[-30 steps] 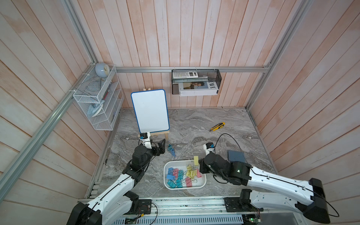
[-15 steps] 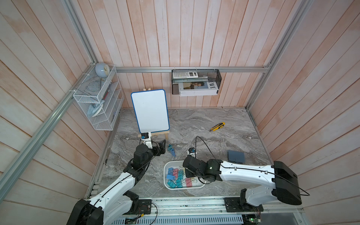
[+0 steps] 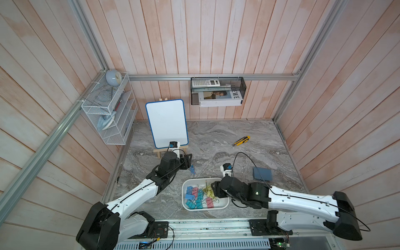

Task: Put the binder clips in the storage box
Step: Place the binder clip in the storage box, then pick up the binder clip at the center of the board.

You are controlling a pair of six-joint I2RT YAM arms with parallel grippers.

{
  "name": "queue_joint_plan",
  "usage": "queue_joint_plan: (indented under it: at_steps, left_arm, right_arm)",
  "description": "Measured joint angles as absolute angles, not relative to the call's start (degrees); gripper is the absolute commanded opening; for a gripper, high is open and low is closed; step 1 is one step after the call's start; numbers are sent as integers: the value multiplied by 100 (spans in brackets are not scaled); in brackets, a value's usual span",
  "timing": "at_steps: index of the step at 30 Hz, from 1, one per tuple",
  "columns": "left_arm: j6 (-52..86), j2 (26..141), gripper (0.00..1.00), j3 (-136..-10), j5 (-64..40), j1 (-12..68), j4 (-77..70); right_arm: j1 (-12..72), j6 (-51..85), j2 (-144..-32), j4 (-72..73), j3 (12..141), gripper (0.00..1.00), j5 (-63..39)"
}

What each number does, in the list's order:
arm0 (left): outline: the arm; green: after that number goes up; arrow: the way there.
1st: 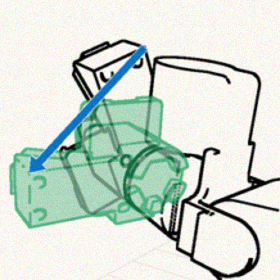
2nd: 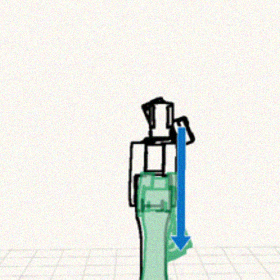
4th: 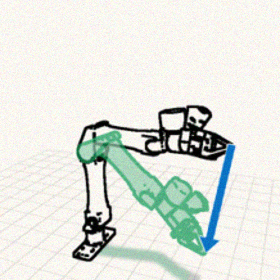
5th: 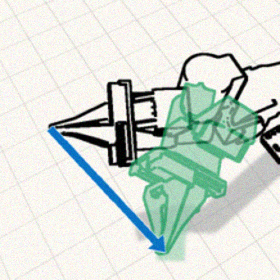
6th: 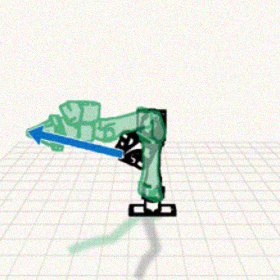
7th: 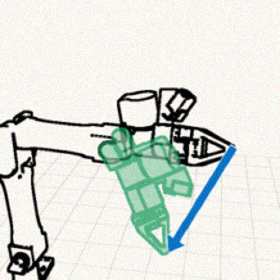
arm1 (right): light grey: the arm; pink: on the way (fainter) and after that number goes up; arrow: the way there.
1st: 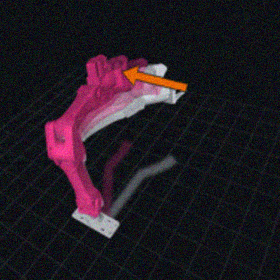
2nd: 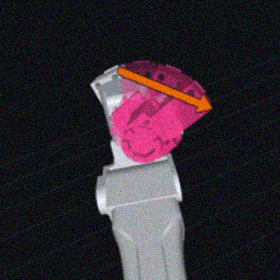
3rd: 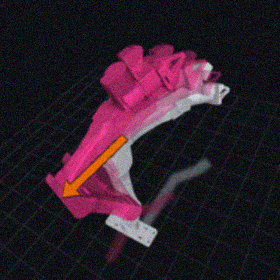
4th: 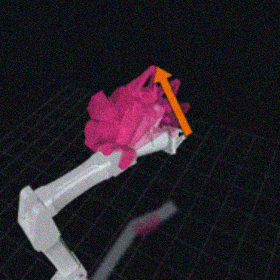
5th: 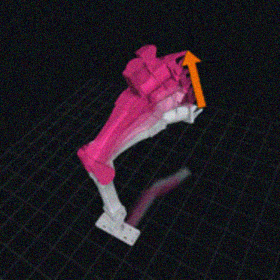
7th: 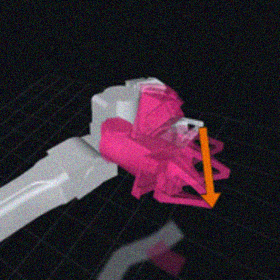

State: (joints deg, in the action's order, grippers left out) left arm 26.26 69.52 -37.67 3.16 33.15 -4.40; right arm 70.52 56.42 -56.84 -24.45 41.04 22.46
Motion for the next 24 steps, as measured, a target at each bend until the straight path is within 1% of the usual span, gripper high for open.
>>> queue_joint_plan:
  at_steps: [2, 5, 9, 12, 16, 24]
  left_arm:
    - [2443, 7266, 66, -4152, 534, 3514, -64]
    - [2021, 7953, 65, -4969, 788, 3695, 690]
    - [1463, 9067, 64, -6309, 1022, 3763, 1765]
    - [1155, 9717, 63, -7039, 1109, 3763, 2368]
    - [843, 10300, 61, -7623, 1166, 3763, 3041]
    - [414, 10903, 58, -7920, 1273, 3763, 3673]
  right_arm:
    - [6849, 5566, -5122, -2462, 3874, 76, 2401]
    - [6267, 5422, -4471, -2587, 3645, 78, 2453]
    - [5690, 5238, -4051, -2751, 3489, 78, 2324]
    - [5621, 5177, -4007, -2792, 3439, 78, 2174]
    - [5618, 5118, -4051, -2797, 3361, 78, 1988]
    - [5614, 5120, -4112, -2705, 3111, 78, 1671]
